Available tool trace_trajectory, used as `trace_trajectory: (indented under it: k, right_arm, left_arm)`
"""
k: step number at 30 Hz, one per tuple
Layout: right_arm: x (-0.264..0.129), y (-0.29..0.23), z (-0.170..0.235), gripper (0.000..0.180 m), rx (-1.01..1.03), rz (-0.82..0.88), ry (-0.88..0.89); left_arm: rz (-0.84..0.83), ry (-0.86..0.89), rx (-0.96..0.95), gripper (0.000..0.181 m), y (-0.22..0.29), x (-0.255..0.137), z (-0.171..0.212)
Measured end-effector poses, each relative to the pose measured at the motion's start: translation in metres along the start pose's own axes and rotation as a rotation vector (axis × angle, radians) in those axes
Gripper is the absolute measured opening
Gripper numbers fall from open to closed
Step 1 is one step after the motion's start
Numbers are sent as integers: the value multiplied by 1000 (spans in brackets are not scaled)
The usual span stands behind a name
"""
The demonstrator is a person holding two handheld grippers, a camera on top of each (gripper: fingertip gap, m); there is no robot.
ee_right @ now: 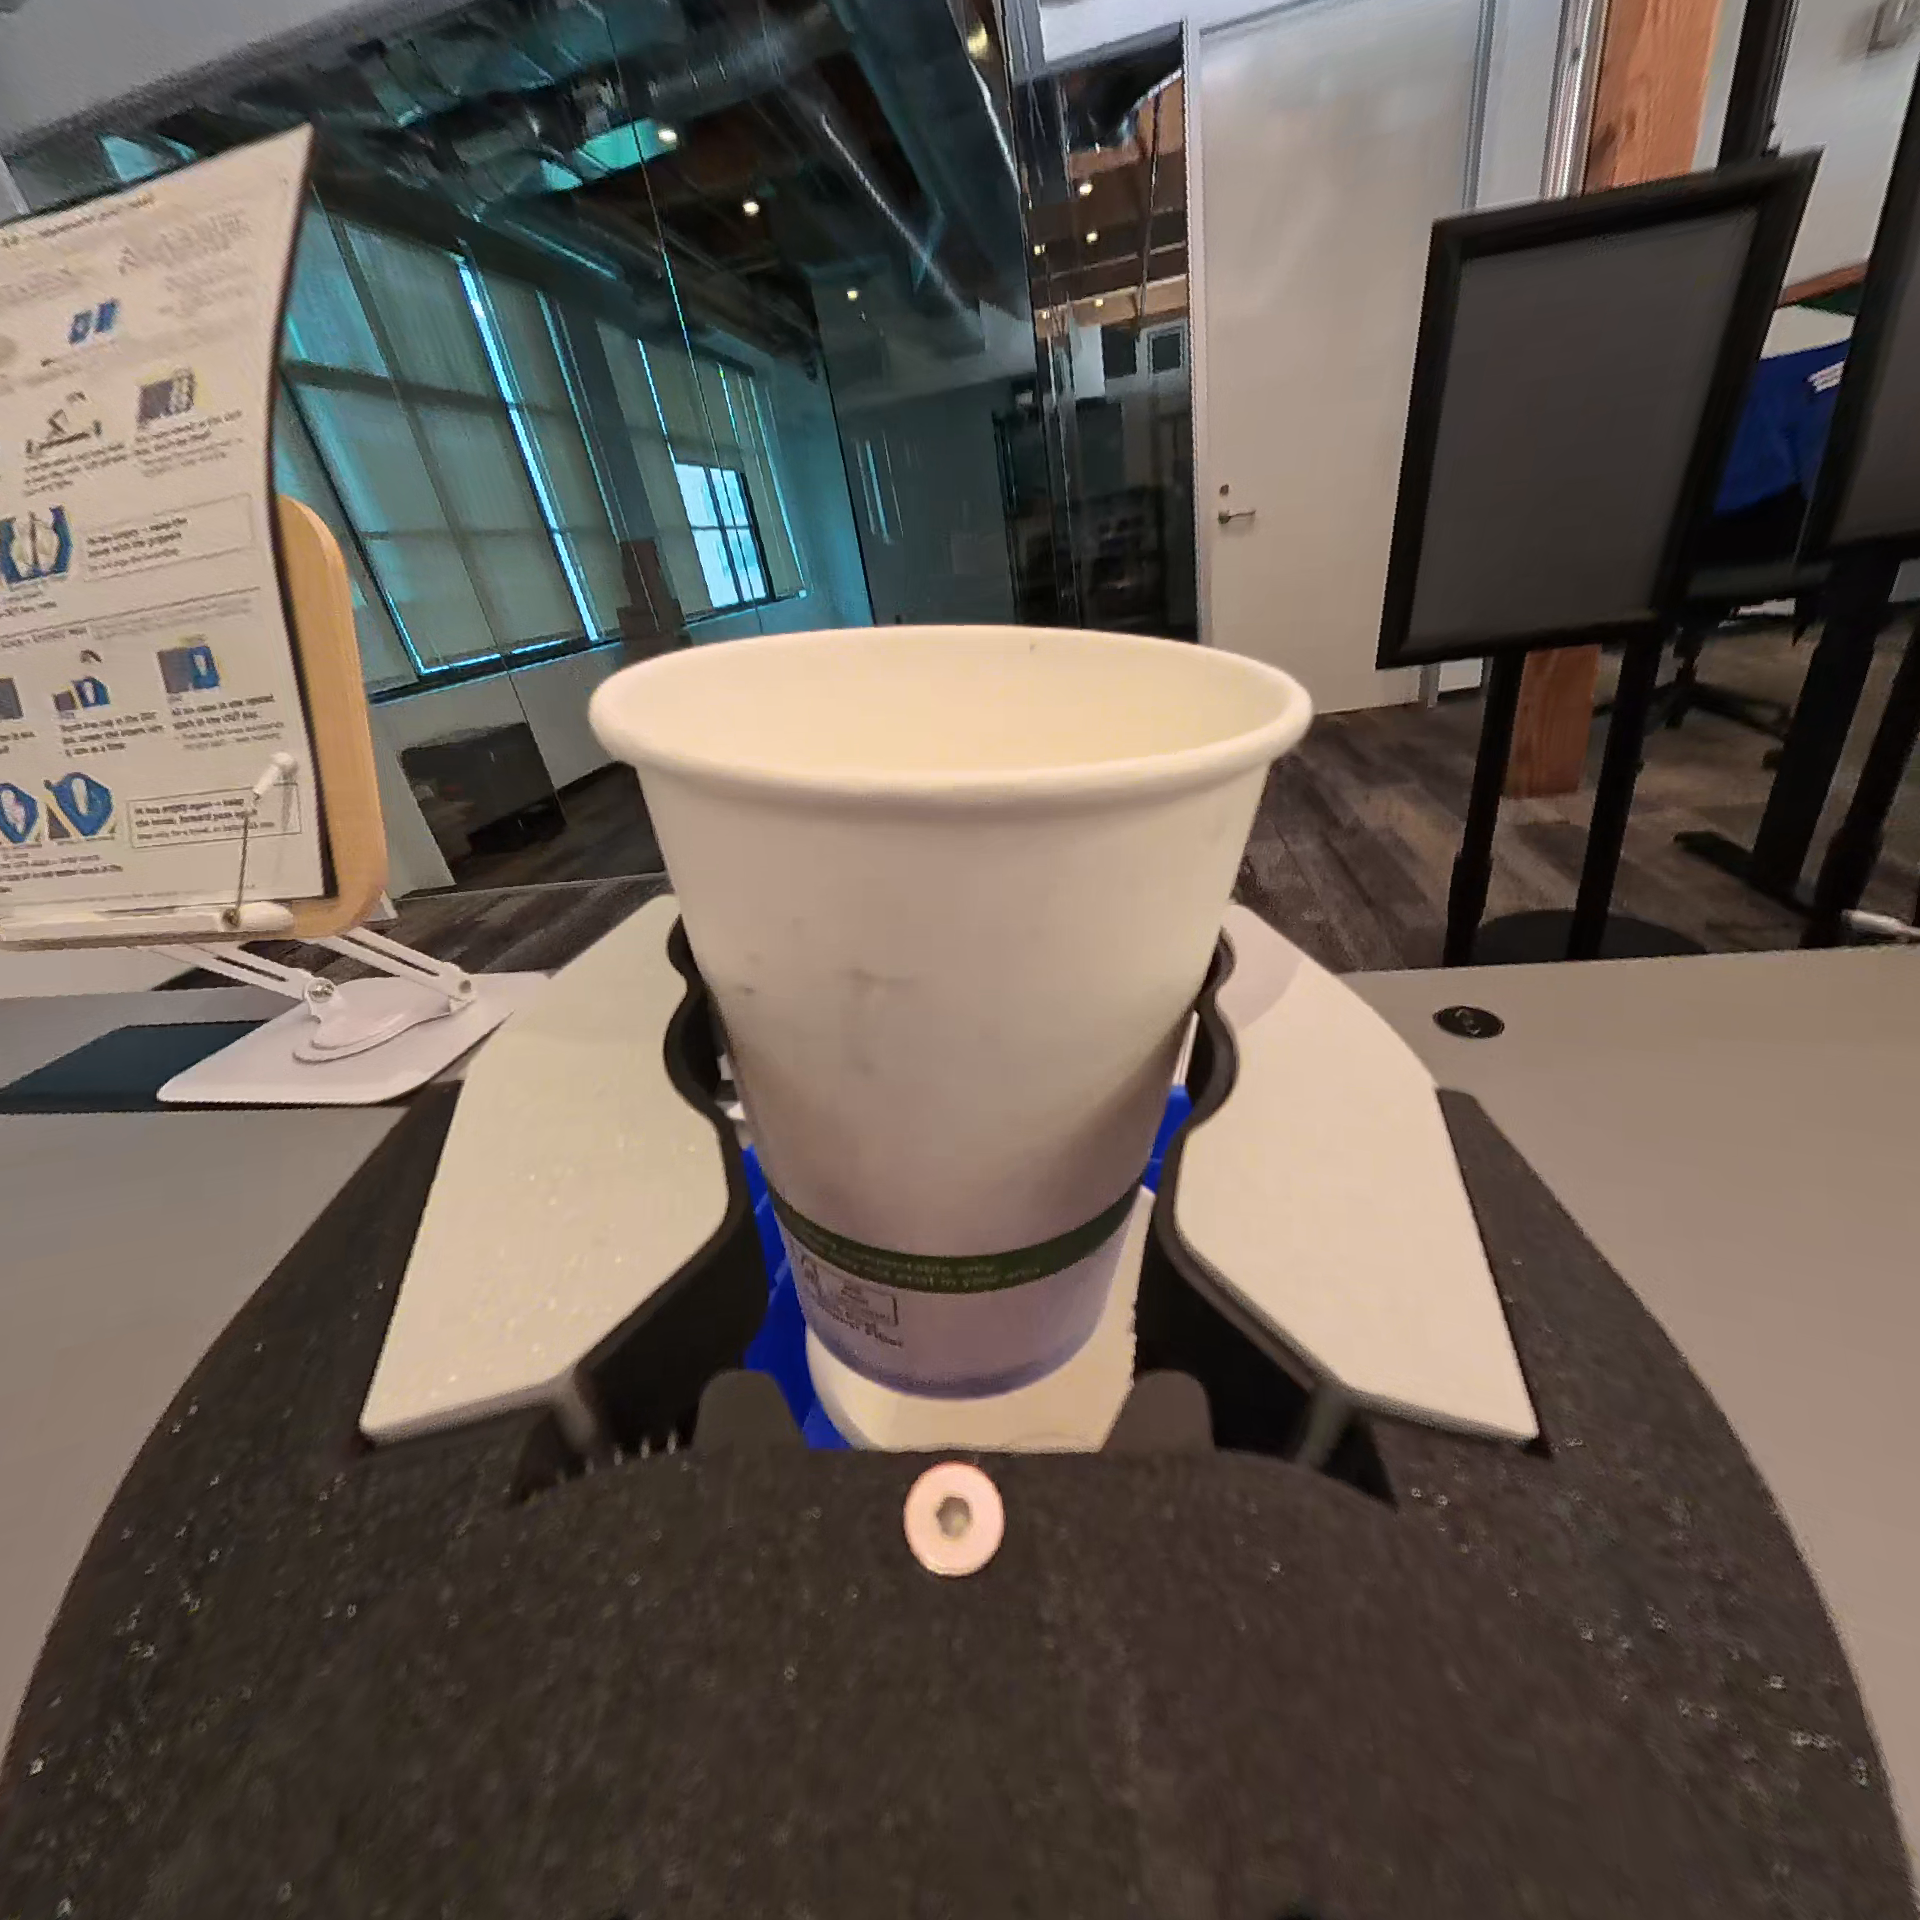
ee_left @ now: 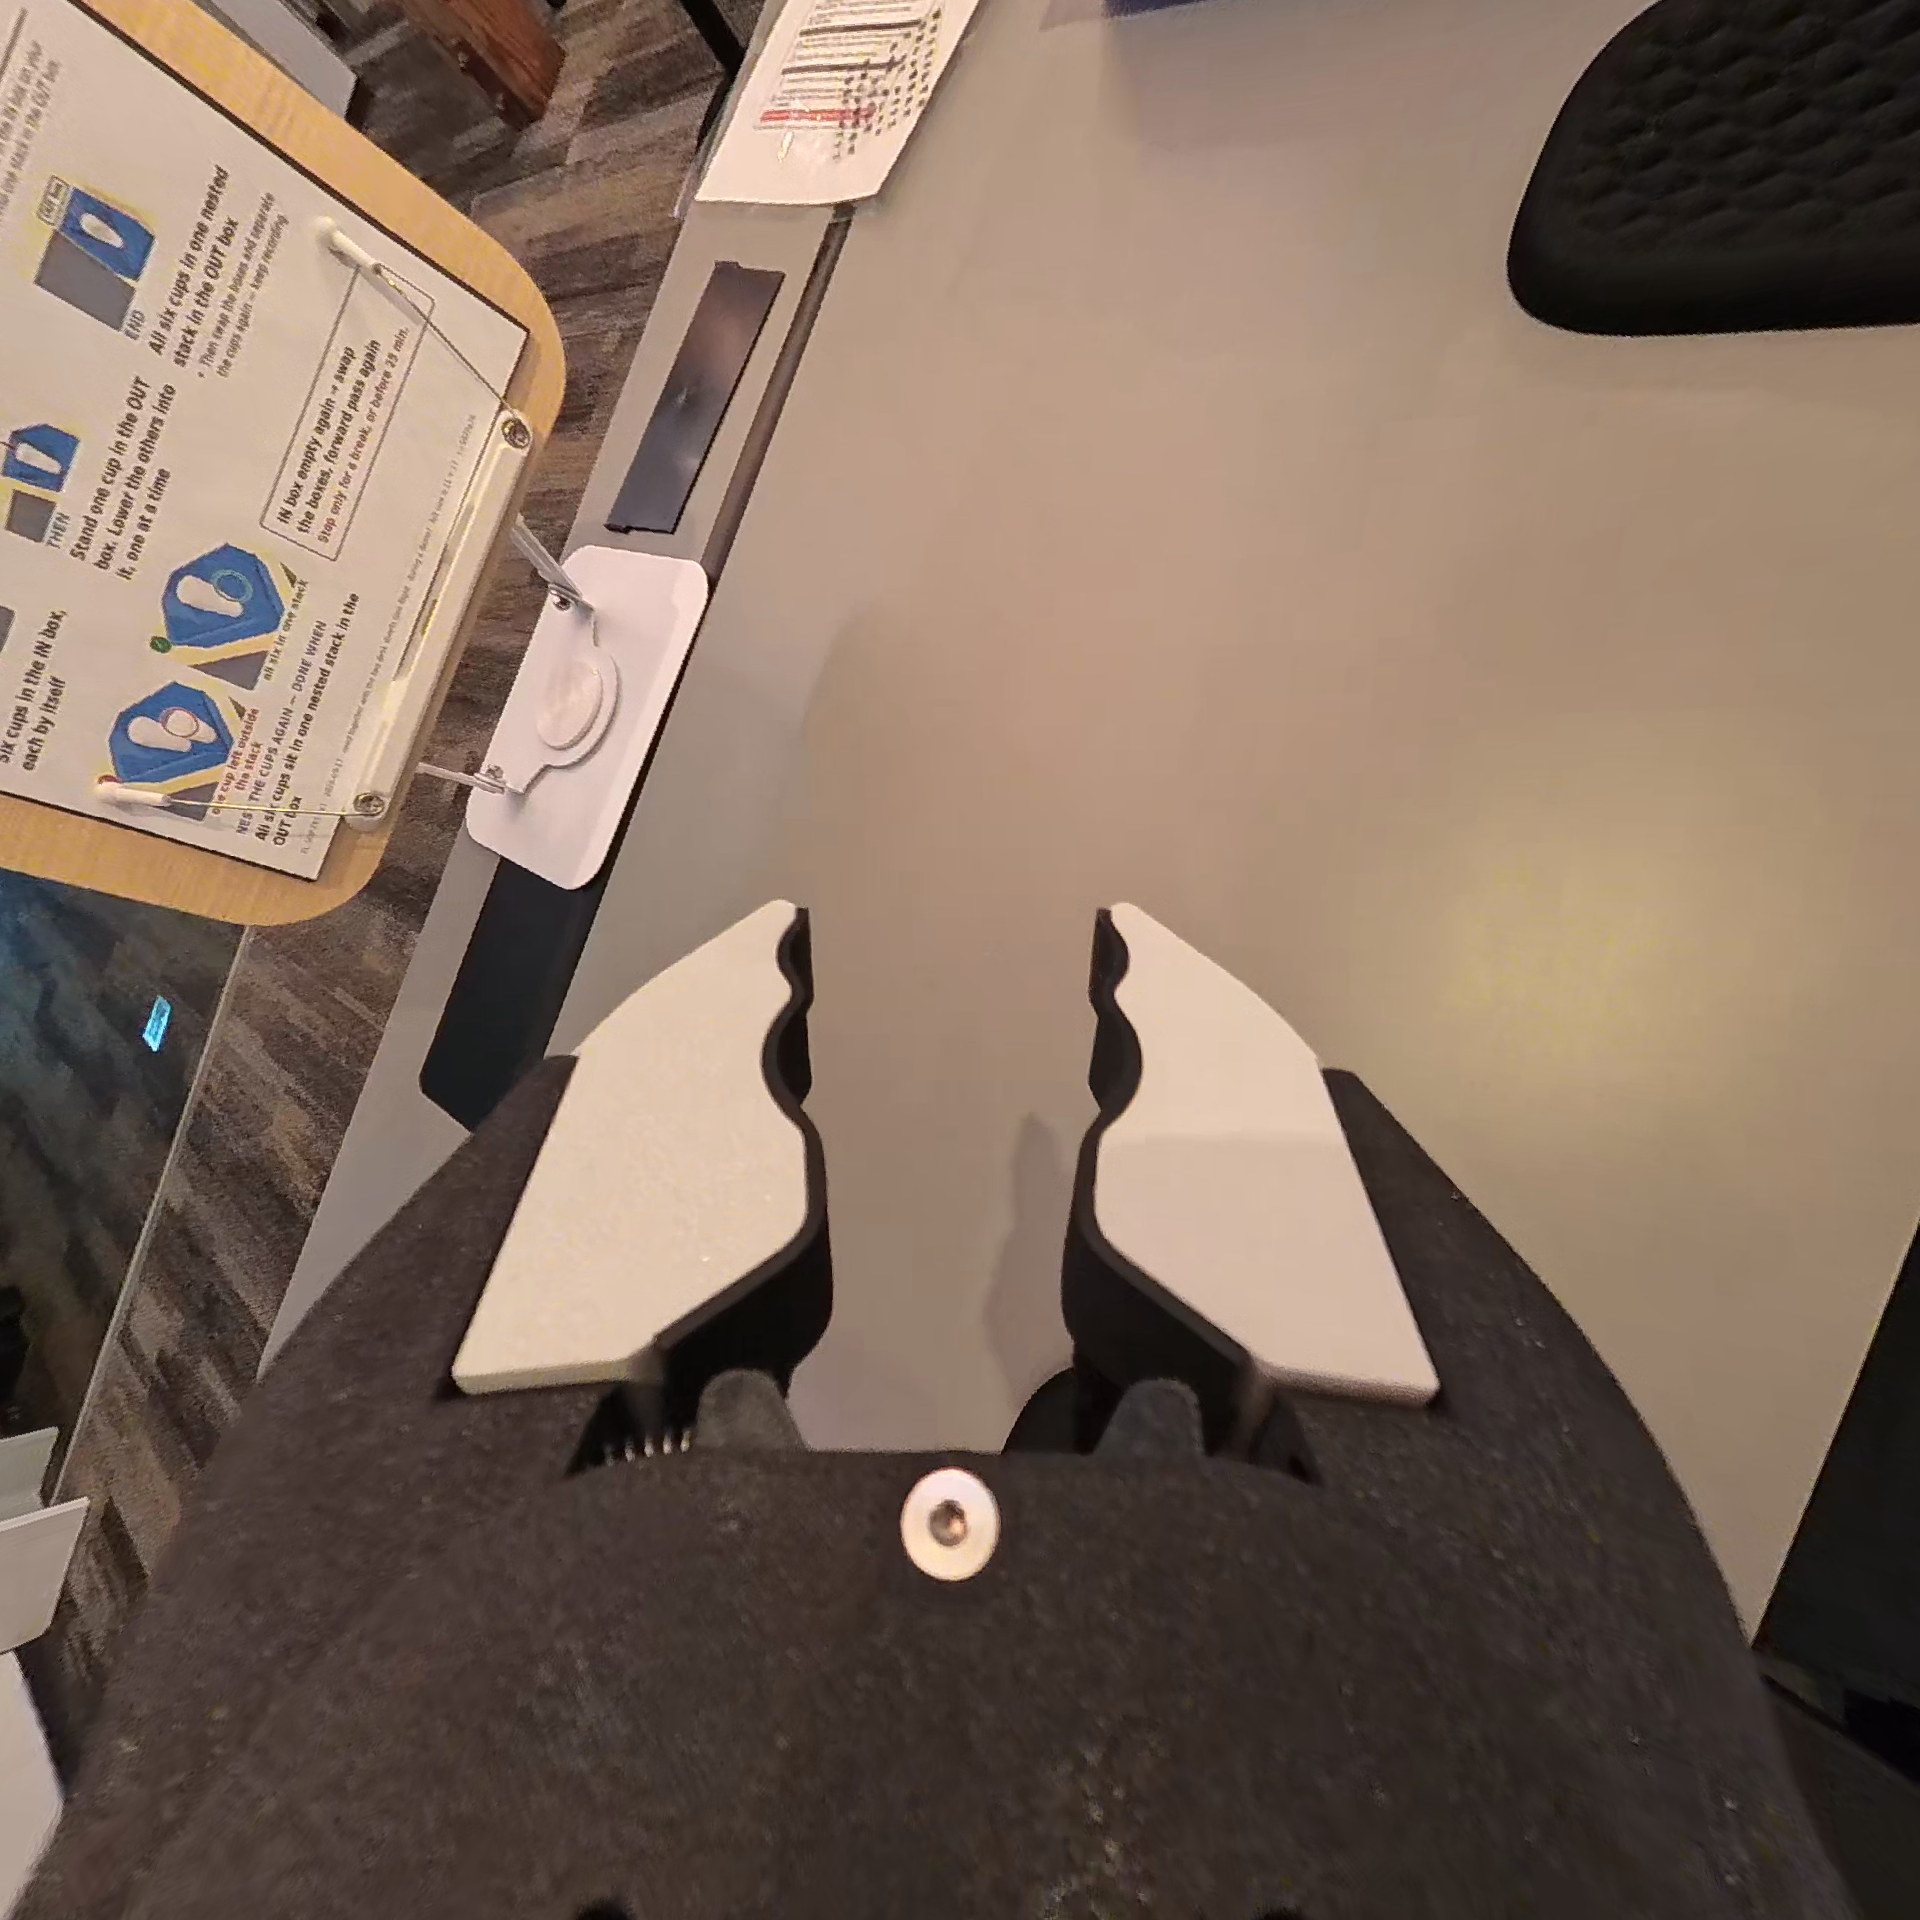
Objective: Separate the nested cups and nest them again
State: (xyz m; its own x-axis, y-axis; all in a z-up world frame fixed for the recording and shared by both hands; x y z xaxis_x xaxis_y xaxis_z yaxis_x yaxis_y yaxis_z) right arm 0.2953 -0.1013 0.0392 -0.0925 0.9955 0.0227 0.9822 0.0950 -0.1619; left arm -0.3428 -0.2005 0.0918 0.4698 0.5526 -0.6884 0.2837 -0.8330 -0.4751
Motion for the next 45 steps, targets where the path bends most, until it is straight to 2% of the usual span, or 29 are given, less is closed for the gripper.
trace_trajectory:
  k: [11, 22, 32, 35, 39, 43, 45]
  right_arm:
    - [16, 3, 32, 90, -48, -6, -125]
    - [4, 8, 43, 90, -138, 51, -393]
    - [-14, -2, 38, 109, -167, 98, -648]
    - [-22, -15, 13, 109, -233, 100, -574]
    - [-28, -57, -27, 108, -342, 11, -438]
    - [-28, -110, -54, 104, -440, -126, -338]
    - [-25, -134, -62, 101, -462, -205, -295]
  left_arm:
    - [22, -9, 41, 48, 8, 5, -10]
    - [21, 3, 37, 47, 7, 2, -12]
    - [14, -2, 37, 48, 7, 1, -11]
    - [-15, -7, 21, 48, 0, -3, -6]
    - [-98, -48, -46, 48, -29, -13, 16]
    - [-294, -228, -111, 48, -87, -32, 70]
    - [-323, -333, -143, 48, -111, -39, 106]
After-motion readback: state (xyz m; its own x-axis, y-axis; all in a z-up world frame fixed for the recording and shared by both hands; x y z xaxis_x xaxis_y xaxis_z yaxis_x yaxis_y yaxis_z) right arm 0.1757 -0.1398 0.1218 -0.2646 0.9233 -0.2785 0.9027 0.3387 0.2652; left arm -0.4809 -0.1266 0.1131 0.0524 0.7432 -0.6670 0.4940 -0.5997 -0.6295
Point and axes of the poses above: each gripper's, where its closed fingertips meet, x out along the fingers, z out of its underside, y = z × x across the jaws, the point moved 6 cm from there along -x, back along the fingers, and after that the axes turned 5 degrees about -y, right-handed, at the moved point
